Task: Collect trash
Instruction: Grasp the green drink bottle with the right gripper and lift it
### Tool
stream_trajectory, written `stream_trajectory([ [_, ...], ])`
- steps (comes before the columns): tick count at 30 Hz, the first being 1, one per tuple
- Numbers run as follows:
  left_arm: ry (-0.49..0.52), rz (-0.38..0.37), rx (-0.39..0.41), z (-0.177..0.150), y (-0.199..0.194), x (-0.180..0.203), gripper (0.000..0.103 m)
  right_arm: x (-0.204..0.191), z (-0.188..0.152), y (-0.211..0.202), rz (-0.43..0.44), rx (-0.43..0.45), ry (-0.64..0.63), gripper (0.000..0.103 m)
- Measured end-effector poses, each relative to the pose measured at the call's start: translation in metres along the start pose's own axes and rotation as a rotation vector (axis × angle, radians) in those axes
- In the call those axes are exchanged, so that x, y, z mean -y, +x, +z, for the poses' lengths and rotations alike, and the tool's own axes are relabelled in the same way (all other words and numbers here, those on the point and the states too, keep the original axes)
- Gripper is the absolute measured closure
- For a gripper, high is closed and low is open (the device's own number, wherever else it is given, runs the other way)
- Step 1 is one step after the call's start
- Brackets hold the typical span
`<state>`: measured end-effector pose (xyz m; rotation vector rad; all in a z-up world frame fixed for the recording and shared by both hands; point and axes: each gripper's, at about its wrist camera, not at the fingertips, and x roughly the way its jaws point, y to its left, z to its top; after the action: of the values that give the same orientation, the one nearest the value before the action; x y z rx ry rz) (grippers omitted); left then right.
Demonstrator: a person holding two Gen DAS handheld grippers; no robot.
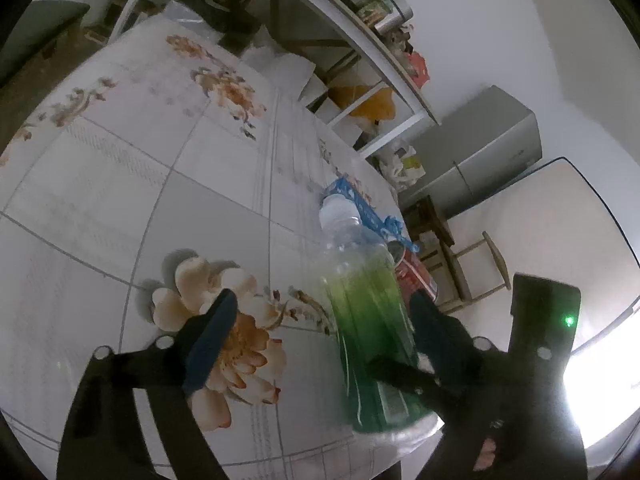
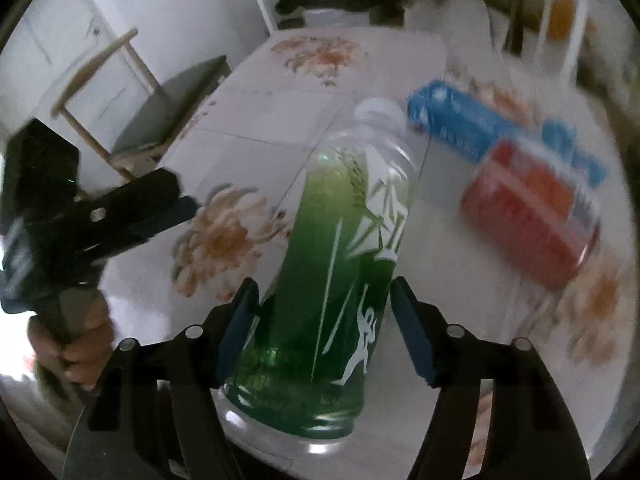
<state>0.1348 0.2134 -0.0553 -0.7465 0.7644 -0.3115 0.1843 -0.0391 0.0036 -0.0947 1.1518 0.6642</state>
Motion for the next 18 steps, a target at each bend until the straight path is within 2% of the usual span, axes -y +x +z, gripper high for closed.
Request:
stream_trajectory([
  [5, 0.000, -0.023, -0.034, -0.006, 0.003, 0.000, 0.038, 0.007, -0.021, -0.002, 0.128, -0.053, 0.132, 0.043],
  [8, 0.009, -0.029, -0.044, -0.008, 0.004, 0.002, 0.046, 0.003, -0.026, -0.007, 0.162, -0.059, 0.128, 0.041],
  [11, 0.005, -0.021, -0.054, -0.009, 0.005, 0.001, 0.054, 0.001, -0.023, -0.016, 0.163, -0.032, 0.125, 0.033],
  [14, -0.005, 0.001, -0.059, -0.009, 0.006, -0.003, 0.060, 0.006, -0.014, -0.025, 0.159, 0.018, 0.155, 0.031],
  [18, -0.005, 0.050, -0.060, -0.010, 0.005, -0.009, 0.065, 0.015, 0.003, -0.026, 0.240, 0.059, 0.241, 0.030],
])
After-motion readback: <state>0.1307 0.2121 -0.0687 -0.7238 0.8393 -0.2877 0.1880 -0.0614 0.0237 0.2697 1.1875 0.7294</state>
